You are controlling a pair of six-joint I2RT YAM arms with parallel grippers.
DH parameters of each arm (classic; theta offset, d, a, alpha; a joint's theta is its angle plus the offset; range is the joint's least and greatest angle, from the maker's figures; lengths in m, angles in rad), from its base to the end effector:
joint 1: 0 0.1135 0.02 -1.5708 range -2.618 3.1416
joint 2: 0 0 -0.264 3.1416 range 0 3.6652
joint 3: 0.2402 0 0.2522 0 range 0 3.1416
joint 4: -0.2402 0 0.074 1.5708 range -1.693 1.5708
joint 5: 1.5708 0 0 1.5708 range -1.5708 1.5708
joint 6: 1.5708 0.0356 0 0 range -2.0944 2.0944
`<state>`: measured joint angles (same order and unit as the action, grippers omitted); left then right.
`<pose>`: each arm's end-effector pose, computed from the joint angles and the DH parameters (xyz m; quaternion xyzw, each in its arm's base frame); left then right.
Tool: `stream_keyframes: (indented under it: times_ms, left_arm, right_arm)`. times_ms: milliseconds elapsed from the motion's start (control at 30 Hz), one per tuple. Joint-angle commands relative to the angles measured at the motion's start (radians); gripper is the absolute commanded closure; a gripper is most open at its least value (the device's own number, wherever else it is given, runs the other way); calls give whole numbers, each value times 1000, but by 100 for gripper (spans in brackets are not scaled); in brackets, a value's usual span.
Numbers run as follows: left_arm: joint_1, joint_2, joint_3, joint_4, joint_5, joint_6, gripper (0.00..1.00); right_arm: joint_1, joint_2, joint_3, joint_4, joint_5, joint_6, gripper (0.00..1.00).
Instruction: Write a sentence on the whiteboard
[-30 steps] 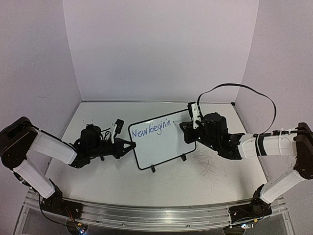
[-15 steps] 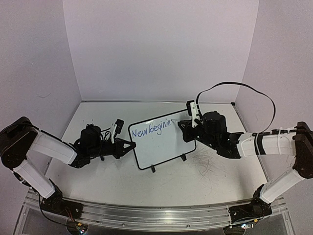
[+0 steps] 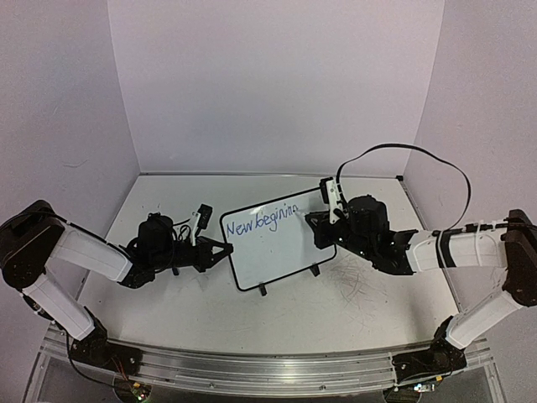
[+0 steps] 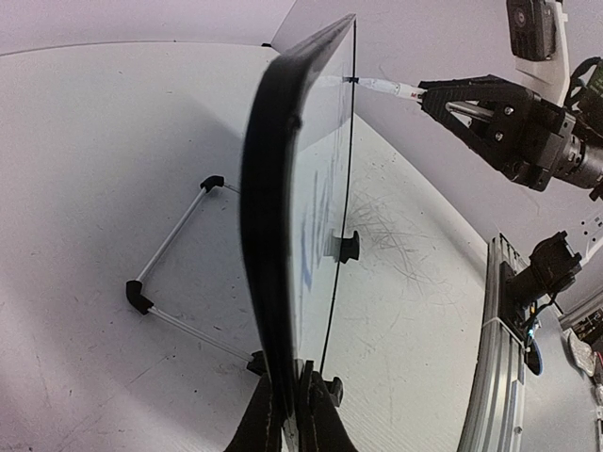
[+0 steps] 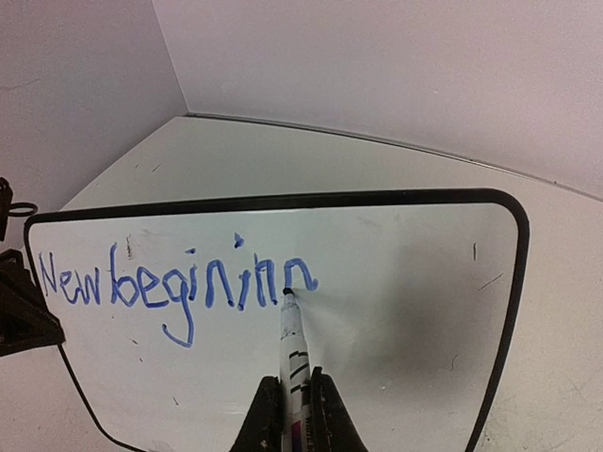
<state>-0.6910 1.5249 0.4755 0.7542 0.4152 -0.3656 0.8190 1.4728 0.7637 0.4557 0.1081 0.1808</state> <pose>0.2096 -0.1920 0.1637 0.2485 0.7559 -0.4367 0.4197 0.2248 0.2348 0.2348 -0.2163 0.7601 0.2555 0.5569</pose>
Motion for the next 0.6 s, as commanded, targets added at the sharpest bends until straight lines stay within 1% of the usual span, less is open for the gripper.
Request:
stream_keyframes:
  times_ms: [0, 233, 567]
  left_arm:
    - [4, -3, -24, -87, -37, 42, 100]
    - [4, -7, -26, -88, -38, 42, 100]
    - [4, -8, -24, -87, -37, 42, 100]
  right_arm:
    - [-2, -15, -14, -19, 30, 5, 100]
    - [-2, -26, -6, -27, 70, 2, 100]
    - [-3, -5, 46, -3, 81, -17, 100]
